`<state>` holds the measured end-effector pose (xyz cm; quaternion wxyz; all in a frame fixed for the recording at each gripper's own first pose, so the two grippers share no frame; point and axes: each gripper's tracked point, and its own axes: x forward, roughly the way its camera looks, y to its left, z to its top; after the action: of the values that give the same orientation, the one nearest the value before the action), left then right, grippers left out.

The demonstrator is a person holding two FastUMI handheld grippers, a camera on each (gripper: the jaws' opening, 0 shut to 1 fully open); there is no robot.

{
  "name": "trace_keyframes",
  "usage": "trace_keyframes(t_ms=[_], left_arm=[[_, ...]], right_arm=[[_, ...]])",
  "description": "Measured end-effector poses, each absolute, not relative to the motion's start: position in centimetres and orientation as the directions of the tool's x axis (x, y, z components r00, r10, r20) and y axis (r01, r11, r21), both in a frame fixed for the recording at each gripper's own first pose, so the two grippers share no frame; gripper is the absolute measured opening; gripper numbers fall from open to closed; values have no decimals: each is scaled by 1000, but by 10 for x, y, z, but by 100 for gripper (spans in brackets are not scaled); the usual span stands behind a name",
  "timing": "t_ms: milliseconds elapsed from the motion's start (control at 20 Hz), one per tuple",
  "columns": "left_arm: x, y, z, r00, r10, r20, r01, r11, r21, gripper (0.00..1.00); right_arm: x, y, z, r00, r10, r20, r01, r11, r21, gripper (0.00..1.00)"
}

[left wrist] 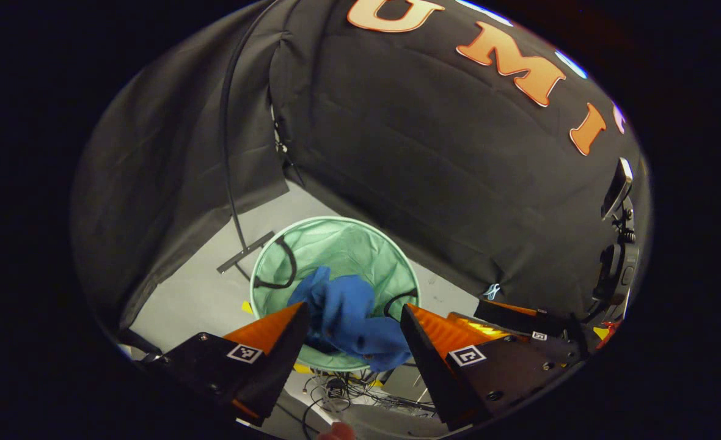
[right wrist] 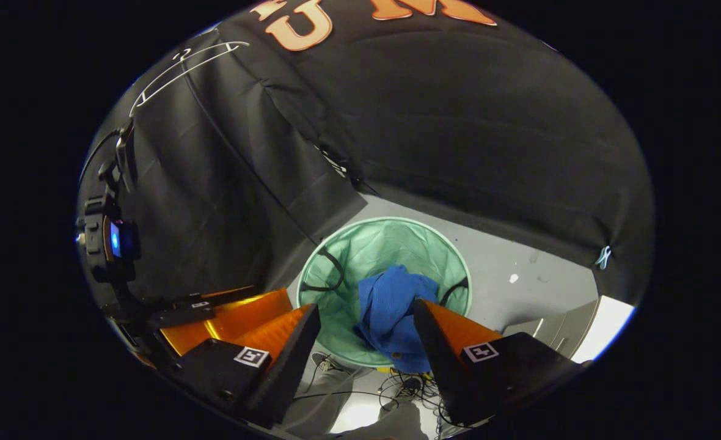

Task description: Grasp the clothes on the hanger with both hands and then place them into the laundry hamper below.

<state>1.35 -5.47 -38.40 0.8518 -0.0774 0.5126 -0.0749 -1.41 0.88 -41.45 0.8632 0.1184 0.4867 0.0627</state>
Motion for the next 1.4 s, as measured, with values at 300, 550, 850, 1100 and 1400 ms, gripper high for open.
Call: trace_keyframes(t_ms=[300,550,850,1100,1400], left_arm=[[9,-42,-385,473,-183,-862,35,981,-189,96],[11,-27,-368,517,-124,-847,23,991,-131,96],[18,-17,-303,636,-102,-765,20,993,-116,96],[24,0,-241,731,-77,-678,-20,991,-133,96],[48,25,-119,883,-21,-469,-26,995,-94,96]], right_arm=[[-15,-14,-413,533,178,-827,81,962,259,98],[-17,-26,-394,569,150,-808,83,968,238,98],[-10,-33,-336,660,125,-740,75,970,230,98],[3,-33,-269,766,107,-634,41,976,215,98],[17,-38,-145,907,105,-407,-36,984,172,98]])
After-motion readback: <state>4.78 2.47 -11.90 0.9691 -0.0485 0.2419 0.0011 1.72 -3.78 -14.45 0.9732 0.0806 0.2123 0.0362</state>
